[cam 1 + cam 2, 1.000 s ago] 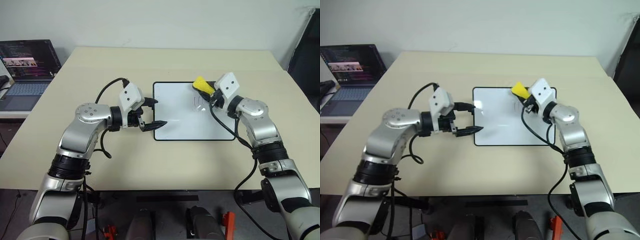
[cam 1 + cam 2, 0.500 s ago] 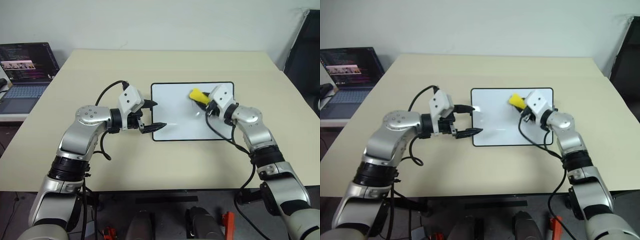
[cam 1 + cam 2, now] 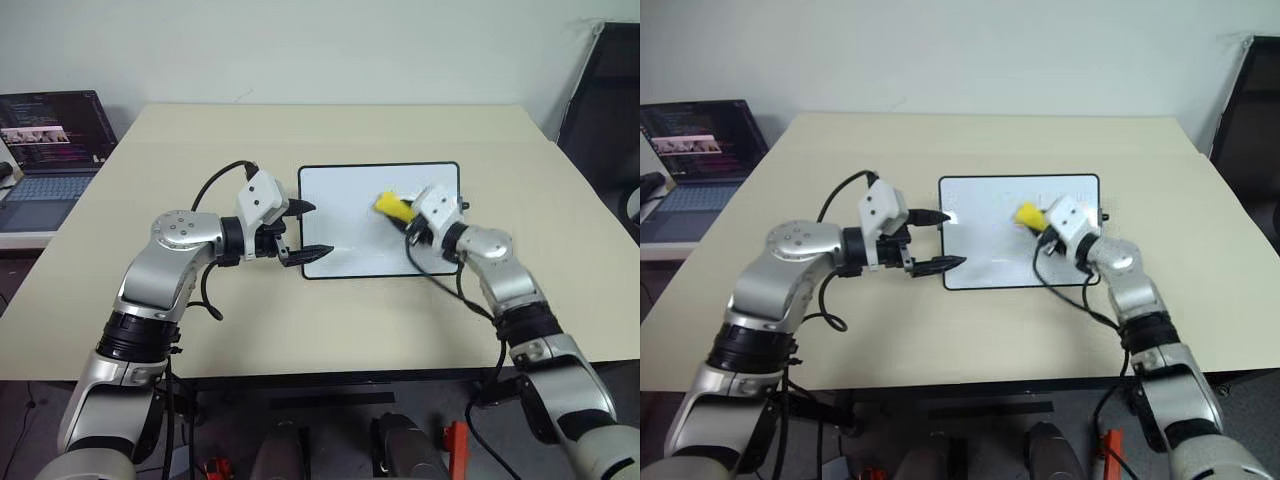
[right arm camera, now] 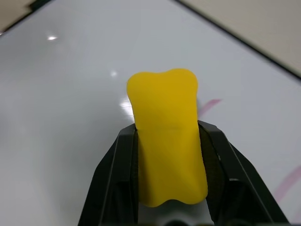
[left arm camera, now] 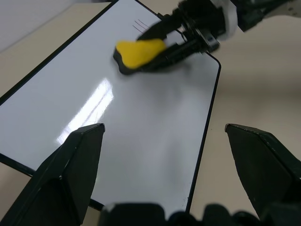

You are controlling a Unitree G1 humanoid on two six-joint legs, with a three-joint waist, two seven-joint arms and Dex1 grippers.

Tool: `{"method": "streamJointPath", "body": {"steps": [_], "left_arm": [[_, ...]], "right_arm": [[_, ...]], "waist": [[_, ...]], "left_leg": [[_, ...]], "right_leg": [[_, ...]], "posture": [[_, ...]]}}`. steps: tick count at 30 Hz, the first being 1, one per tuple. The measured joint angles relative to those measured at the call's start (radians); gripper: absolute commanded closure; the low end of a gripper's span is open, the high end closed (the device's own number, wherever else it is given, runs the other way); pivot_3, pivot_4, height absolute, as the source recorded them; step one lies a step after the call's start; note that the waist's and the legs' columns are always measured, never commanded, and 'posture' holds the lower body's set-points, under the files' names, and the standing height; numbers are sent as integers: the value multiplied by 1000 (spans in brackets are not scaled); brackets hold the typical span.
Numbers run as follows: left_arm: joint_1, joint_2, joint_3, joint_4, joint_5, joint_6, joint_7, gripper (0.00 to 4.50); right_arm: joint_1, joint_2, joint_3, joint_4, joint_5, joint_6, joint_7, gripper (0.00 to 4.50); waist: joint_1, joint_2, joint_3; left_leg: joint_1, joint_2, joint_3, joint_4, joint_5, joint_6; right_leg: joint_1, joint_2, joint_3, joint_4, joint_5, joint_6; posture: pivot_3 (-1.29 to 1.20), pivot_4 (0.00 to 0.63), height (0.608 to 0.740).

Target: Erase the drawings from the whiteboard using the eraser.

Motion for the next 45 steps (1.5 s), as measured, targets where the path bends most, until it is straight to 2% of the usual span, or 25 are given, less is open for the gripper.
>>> {"method": "streamJointPath", "body": {"steps": [12, 16, 21, 26, 31, 36, 40, 45], "left_arm": [[0, -3, 0, 0, 0, 0, 0, 0], [0, -4, 0, 0, 0, 0, 0, 0], [-4, -6, -2, 1, 0, 1, 0, 0], [-17, -6, -2, 0, 0, 1, -1, 0], [-24, -3, -2, 5, 0, 1, -2, 0], [-45, 21, 2, 7, 2, 0, -5, 0], [-48, 39, 3, 6, 1, 1, -9, 0], [-48, 42, 0, 14, 10, -3, -17, 0]], "right_arm": [[16, 2, -20, -27, 5, 33, -7, 3147], [59, -10, 0, -100, 6, 57, 68, 3148], [167, -52, 95, -225, 4, 98, 218, 3148], [183, -68, 86, -291, 43, 176, 252, 3148], [231, -177, -52, -511, 227, 350, 343, 3148], [271, -364, -251, -694, 377, 457, 406, 3148], [331, -513, -333, -666, 383, 471, 426, 3149], [378, -568, -345, -610, 352, 433, 432, 3150]], "waist": [[0, -1, 0], [0, 0, 0], [-4, -1, 0], [-2, 0, 0], [10, 1, 1], [22, 1, 1], [23, 0, 1], [19, 1, 1]], "left_leg": [[0, 0, 0, 0, 0, 0], [0, 0, 0, -1, 0, 0], [0, 1, 0, -2, 0, 0], [-1, 1, 0, 0, 0, 0], [-6, 1, -1, -2, -1, -1], [-8, 1, -1, -3, -5, -3], [-8, 0, 0, -3, -6, -2], [-8, 0, 1, -2, -6, -2]], "right_leg": [[0, 0, 0, 0, 0, 1], [0, 0, 0, -1, 0, 1], [0, 1, 0, -1, 0, 0], [-1, 1, 0, -1, 0, 0], [-4, 1, -1, -2, -2, 0], [-5, 0, -2, -5, -3, -2], [-5, -1, -1, -6, -4, -2], [-5, 0, -1, -6, -6, 1]], "posture": [[0, 150, 740], [0, 150, 740], [0, 150, 740], [0, 150, 740], [0, 150, 740], [0, 150, 740], [0, 150, 740], [0, 150, 740]]}}
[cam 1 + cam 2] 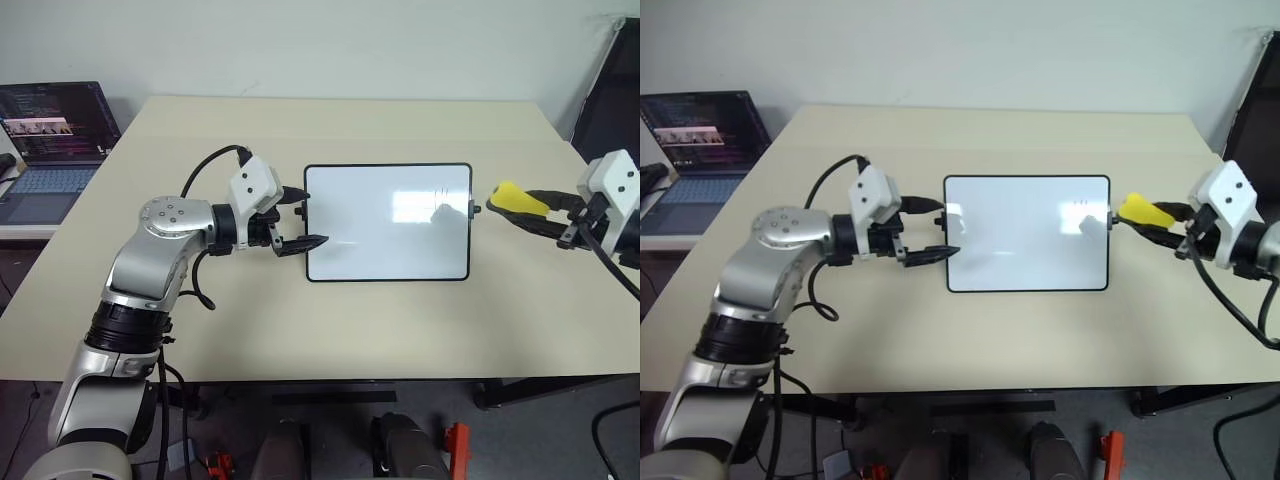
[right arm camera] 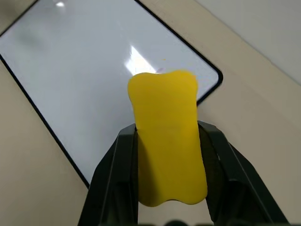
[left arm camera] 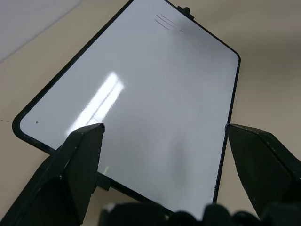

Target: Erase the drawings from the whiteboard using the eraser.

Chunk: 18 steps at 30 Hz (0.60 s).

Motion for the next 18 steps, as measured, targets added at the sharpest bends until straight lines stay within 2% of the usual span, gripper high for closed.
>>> {"method": "streamJointPath", "body": {"steps": [18], "left_arm": [[0, -1, -1, 0, 10, 0, -2, 0]], "right_arm": [[-21, 0, 40, 37, -14, -33, -1, 3150]], "waist": [[-2, 0, 0]], "left_leg": [[0, 0, 0, 0, 0, 0]], "right_leg": [[0, 0, 0, 0, 0, 0]], "posture": [[0, 150, 740]]}}
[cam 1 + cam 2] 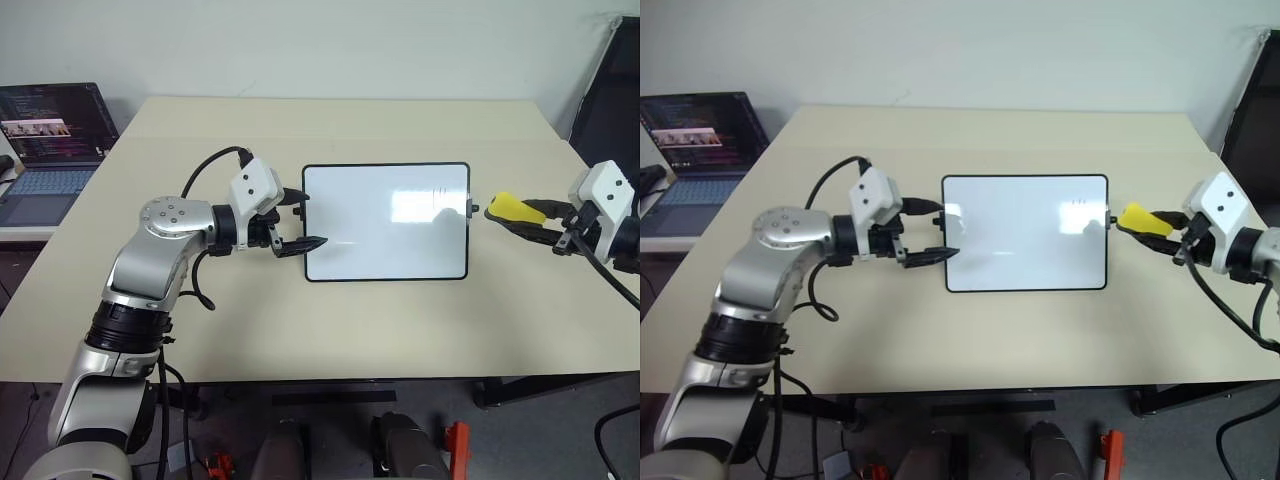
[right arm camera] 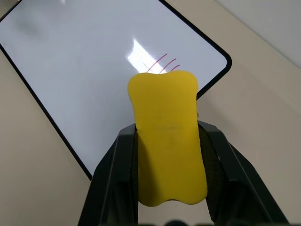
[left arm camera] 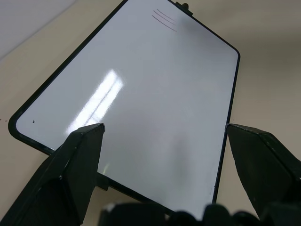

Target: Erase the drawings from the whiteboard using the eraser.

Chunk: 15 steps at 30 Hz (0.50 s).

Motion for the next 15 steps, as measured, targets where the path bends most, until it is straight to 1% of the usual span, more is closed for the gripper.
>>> {"method": "streamJointPath", "body": {"steps": [15], "left_arm": [[2, -3, 0, 0, 0, 1, 17, 0]], "right_arm": [[5, 0, 7, -1, -3, 0, 0, 3151]], "waist": [[0, 0, 0]], "left_leg": [[0, 0, 0, 0, 0, 0]], "right_leg": [[0, 0, 0, 0, 0, -1]], "posture": [[0, 150, 740]]}}
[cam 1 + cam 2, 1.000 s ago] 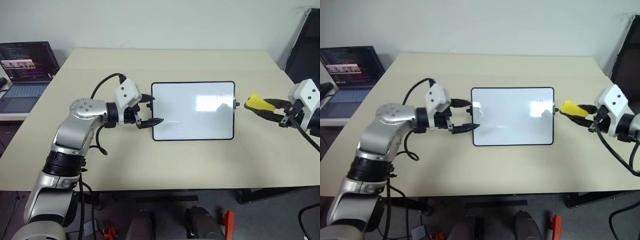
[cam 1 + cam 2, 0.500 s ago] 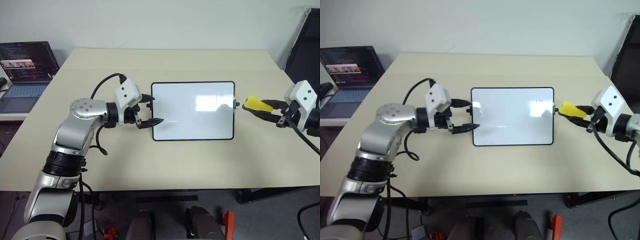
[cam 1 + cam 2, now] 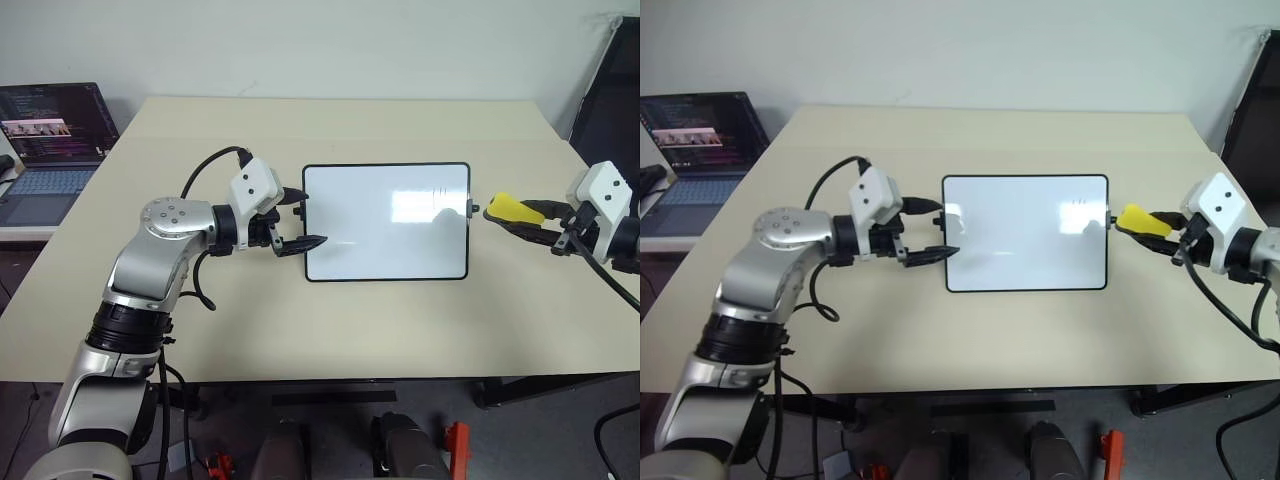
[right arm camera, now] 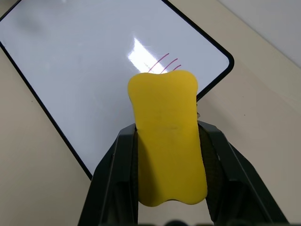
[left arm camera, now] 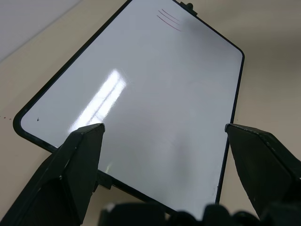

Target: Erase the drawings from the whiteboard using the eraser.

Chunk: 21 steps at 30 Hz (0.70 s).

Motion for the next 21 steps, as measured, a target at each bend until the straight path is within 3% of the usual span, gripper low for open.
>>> {"method": "streamJointPath", "body": {"steps": [16, 19, 21], "left_arm": [[-1, -18, 0, 6, 0, -1, 0, 0], [-6, -35, -1, 14, 1, -4, 0, 0], [-11, -48, -3, 18, 2, -8, 1, 0]], "right_arm": [[63, -7, -12, -19, 13, 4, -3, 3158], [-37, 97, -10, -18, 21, 2, -82, 3159], [-125, 224, 11, -5, 0, -5, -199, 3159]], "waist": [[0, 0, 0], [-10, 0, 0], [-17, 0, 0]], "left_leg": [[0, 0, 0, 1, 0, 0], [2, 0, 0, 1, 0, 0], [3, 0, 0, 1, 0, 0]], "right_leg": [[0, 0, 0, 2, 0, 0], [0, 0, 1, 3, 0, 0], [1, 1, 1, 4, 0, 0]], "posture": [[0, 150, 740], [0, 150, 740], [0, 150, 740]]}}
